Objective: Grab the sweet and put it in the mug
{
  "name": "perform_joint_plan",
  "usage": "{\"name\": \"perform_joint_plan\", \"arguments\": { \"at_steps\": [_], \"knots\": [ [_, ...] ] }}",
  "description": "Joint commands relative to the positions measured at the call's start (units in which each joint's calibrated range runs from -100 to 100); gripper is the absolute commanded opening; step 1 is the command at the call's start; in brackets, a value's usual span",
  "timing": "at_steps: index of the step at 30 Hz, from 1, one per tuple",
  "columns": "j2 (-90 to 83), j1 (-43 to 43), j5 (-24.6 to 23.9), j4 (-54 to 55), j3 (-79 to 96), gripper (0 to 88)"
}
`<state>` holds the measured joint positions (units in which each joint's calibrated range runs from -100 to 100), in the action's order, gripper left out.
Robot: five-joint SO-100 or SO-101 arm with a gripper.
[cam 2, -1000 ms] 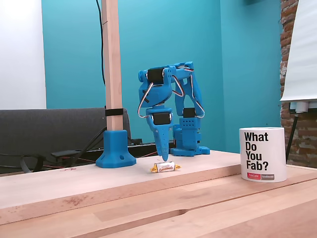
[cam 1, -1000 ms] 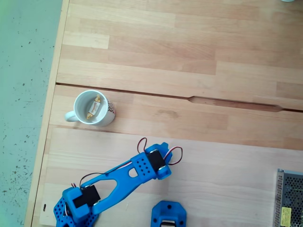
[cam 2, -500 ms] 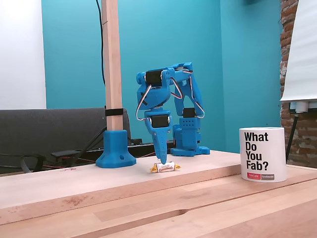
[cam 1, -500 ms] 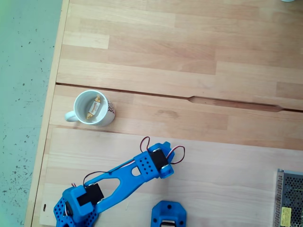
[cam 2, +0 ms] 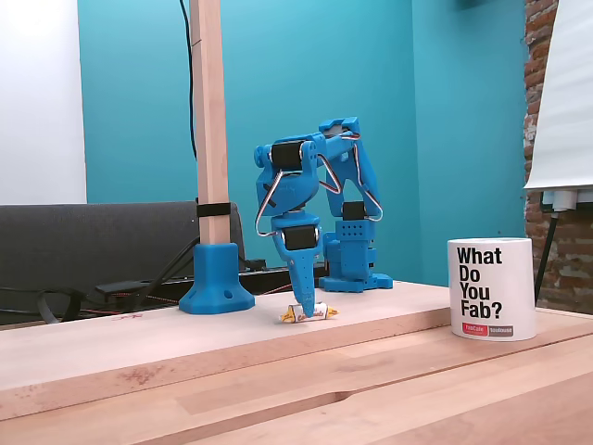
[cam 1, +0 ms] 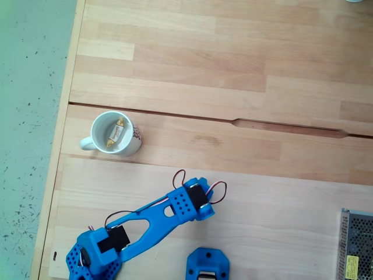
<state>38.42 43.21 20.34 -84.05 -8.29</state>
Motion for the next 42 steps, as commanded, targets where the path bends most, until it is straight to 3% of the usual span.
{"name": "perform_joint_plan", "arguments": {
  "at_steps": [1,42],
  "knots": [
    [-1.2,0.5,-0.2,0.3,-0.3,31.5],
    [-1.4,0.9,-0.3,-0.5,0.3,31.4]
  ]
}}
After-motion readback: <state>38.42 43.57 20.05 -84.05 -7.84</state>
